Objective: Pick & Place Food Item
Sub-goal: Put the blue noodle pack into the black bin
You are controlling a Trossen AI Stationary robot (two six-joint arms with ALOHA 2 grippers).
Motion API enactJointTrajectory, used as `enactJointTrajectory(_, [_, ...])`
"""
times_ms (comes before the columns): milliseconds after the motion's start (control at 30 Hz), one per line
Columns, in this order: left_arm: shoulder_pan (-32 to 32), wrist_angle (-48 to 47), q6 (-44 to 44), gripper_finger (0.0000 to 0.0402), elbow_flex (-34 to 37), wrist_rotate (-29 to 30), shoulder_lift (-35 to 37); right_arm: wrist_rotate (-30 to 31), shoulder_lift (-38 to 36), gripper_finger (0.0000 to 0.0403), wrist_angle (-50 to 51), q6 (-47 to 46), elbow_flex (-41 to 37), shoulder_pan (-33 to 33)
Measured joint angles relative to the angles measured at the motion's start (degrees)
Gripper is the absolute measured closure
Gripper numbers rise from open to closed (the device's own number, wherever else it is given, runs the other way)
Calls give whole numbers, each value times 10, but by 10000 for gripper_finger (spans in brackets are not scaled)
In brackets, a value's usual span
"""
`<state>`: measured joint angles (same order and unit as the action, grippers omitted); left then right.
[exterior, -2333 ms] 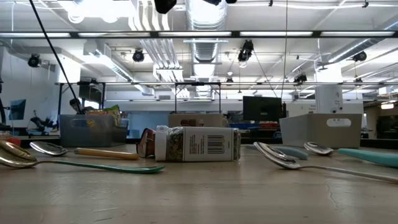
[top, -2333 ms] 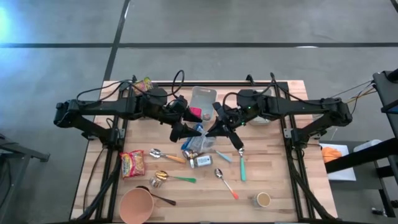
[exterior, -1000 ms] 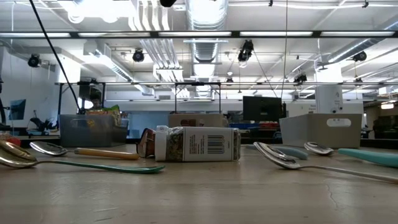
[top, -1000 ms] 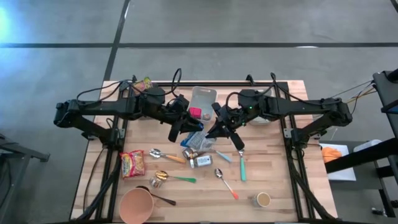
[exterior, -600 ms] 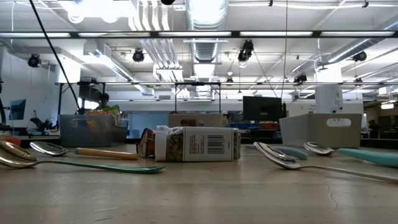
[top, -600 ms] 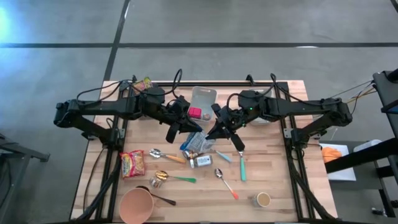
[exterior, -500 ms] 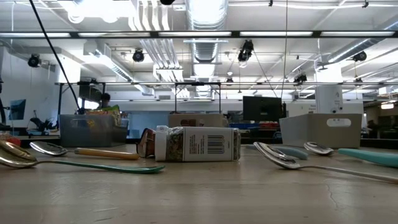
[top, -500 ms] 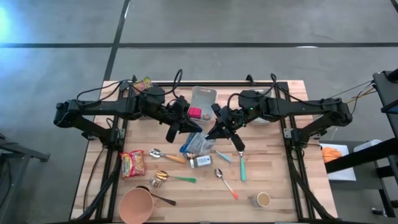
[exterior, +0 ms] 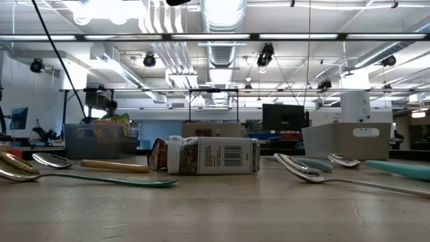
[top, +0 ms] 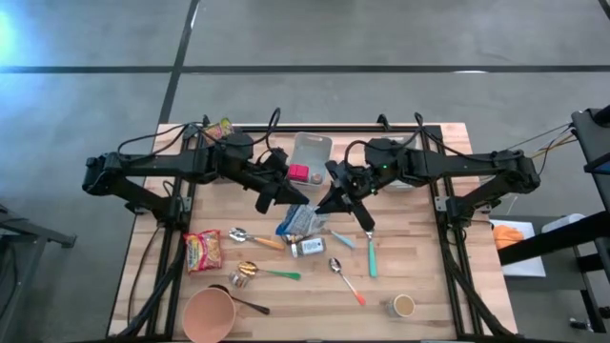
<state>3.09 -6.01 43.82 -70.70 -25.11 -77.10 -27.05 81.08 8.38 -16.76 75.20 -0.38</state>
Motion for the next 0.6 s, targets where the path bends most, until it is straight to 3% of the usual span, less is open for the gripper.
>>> enactJointTrajectory(100, [0, -1, 0, 401, 0, -2, 0, 0, 0, 348, 13, -14, 0, 0])
enactJointTrajectory(400, [0, -13, -1, 401, 0, -4, 0, 0, 0, 186, 16, -10, 3, 0])
enactJointTrajectory(600, [12, -65, -3, 401, 0, -2, 13, 2, 0, 125, 16, -13, 4, 0])
